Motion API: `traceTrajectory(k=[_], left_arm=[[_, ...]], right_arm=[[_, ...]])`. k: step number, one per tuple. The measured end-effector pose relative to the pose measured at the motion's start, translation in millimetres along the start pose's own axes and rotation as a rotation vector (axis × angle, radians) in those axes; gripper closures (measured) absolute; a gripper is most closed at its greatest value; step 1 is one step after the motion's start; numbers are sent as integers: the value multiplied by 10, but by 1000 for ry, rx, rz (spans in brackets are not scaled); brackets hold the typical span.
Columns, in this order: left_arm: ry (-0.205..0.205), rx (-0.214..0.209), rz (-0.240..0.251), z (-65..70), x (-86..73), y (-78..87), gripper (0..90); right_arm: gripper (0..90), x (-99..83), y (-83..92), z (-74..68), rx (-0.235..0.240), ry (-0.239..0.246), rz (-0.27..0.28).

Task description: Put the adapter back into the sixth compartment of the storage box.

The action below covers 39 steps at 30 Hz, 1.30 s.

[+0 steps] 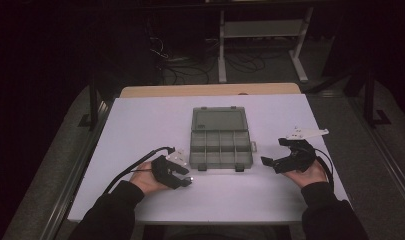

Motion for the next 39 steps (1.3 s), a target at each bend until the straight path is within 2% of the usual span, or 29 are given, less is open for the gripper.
traceTrajectory(k=[7,13,18,23,30,39], left_arm=[[-24,10,3,-2,6,-2,659],[-35,3,6,-5,19,-10,759],[-30,-8,2,-10,19,-4,761],[-42,-21,-16,-19,17,24,764],[-24,-15,19,-42,-10,147,765],[-28,-2,36,-25,23,251,765]], right_arm=[[0,1,-6,-1,2,6,-4],[0,2,-6,-1,2,6,-5],[0,3,-4,-1,3,5,-4],[0,2,-4,0,2,5,-4],[0,2,-2,-1,2,5,-4],[0,1,-1,-1,2,3,-5]])
Point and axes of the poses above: each handheld gripper's, and its own axes: y roughly backward along the jaws, x roughly out of its top, z roughly to its right, the point moved 1 cm from there along -y, roughly forward along the jaws, and after that the axes turned 12 degrees about -y, right-handed, at the moved point
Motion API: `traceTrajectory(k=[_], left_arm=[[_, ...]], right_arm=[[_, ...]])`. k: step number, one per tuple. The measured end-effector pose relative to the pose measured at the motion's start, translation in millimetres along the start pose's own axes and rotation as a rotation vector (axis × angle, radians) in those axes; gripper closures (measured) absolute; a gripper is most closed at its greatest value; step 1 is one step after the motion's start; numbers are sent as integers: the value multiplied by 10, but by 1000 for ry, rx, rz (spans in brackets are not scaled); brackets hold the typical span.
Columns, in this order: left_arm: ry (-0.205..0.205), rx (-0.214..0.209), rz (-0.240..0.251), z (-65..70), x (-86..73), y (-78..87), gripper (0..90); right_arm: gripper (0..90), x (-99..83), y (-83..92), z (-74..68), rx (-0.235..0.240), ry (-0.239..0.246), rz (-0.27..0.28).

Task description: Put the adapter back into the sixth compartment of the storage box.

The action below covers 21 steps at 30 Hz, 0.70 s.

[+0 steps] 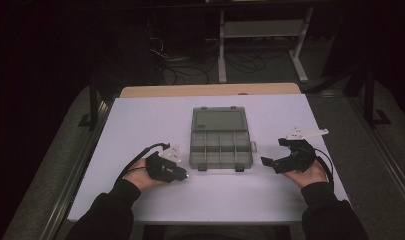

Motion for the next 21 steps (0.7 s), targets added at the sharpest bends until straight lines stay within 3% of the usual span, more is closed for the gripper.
traceTrajectory(k=[8,21], left_arm=[[3,-9,28,-3,67,86,765],[-21,0,32,-69,221,242,765]], right_arm=[[0,0,1,0,1,0,0],[0,-1,-3,-1,4,0,-4]])
Point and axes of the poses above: each handheld gripper's, and its own axes: y roughly backward along the jaws, x roughly out of its top, z roughly to its right, the point moved 1 cm from there along -y, roughly forward along the jaws, and after that the axes turned 12 degrees about -y, right-handed, at the moved point
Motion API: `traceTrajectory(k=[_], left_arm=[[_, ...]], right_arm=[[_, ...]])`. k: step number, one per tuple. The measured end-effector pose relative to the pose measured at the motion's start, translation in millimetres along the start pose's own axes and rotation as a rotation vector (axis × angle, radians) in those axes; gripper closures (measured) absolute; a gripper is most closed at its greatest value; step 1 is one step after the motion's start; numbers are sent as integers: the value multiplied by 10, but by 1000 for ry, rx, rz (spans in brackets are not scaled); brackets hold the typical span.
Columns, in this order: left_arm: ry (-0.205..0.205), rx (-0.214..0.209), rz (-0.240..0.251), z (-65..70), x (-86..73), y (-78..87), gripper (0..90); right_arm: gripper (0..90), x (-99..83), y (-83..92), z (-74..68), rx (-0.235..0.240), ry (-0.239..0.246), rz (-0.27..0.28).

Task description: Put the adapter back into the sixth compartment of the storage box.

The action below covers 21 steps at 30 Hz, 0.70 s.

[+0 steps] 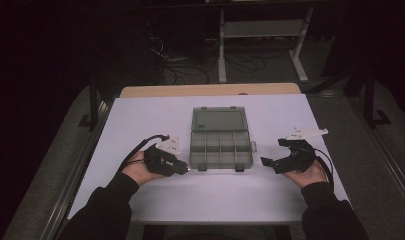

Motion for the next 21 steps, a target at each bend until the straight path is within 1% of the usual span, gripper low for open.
traceTrajectory(k=[1,2,8,11,15,17,21], left_arm=[[0,0,0,0,0,0,765],[3,0,10,-17,16,19,765],[13,-14,19,-79,87,64,765],[17,-12,29,-114,131,80,765],[18,-6,28,-159,196,98,765],[24,-3,38,-177,226,106,765],[18,0,33,-206,280,125,765]], right_arm=[[0,0,0,0,0,0,0],[0,0,0,1,-1,0,0],[0,0,-1,-1,1,0,0],[0,0,-1,-1,1,1,0],[0,0,-1,-1,2,2,-2],[0,0,0,-2,3,1,0],[0,1,2,-2,3,1,0]])
Point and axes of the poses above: each handheld gripper's, and its own axes: y roughly backward along the jaws, x roughly out of its top, z roughly to its right, the point moved 1 cm from there along -y, roughly forward along the jaws, and after that the axes turned 12 degrees about -y, right-handed, at the moved point
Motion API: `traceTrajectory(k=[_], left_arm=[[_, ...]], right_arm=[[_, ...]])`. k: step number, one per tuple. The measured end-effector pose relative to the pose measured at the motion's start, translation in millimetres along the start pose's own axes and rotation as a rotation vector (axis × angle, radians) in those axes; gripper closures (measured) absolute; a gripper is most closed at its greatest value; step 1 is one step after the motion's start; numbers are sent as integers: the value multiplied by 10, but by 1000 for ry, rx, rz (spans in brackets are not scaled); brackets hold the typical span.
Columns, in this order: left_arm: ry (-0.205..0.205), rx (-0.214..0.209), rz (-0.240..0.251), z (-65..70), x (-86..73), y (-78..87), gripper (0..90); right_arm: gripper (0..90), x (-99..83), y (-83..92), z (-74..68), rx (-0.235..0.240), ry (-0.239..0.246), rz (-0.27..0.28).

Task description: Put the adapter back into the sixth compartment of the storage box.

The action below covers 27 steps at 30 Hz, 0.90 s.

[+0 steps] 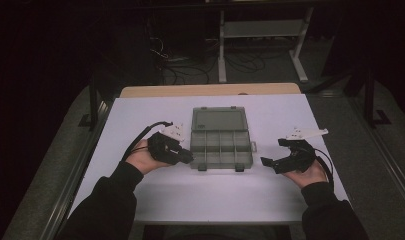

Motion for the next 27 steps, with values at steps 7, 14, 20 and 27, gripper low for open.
traceTrajectory(k=[7,14,20,27], left_arm=[[0,3,-3,-41,60,9,765],[-5,3,4,-95,172,0,765],[-14,-3,-9,-162,298,-42,765],[-31,-16,-25,-224,461,-110,765]], right_arm=[[0,1,1,0,2,0,1],[0,1,-1,0,2,1,0],[0,0,-1,0,3,0,0],[0,1,3,-2,5,-1,3]])
Point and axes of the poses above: each handheld gripper's, and its own axes: y roughly backward along the jaws, x roughly out of its top, z roughly to its right, the point moved 1 cm from there along -y, roughly forward along the jaws, and after that the axes turned 12 degrees about -y, right-handed, at the moved point
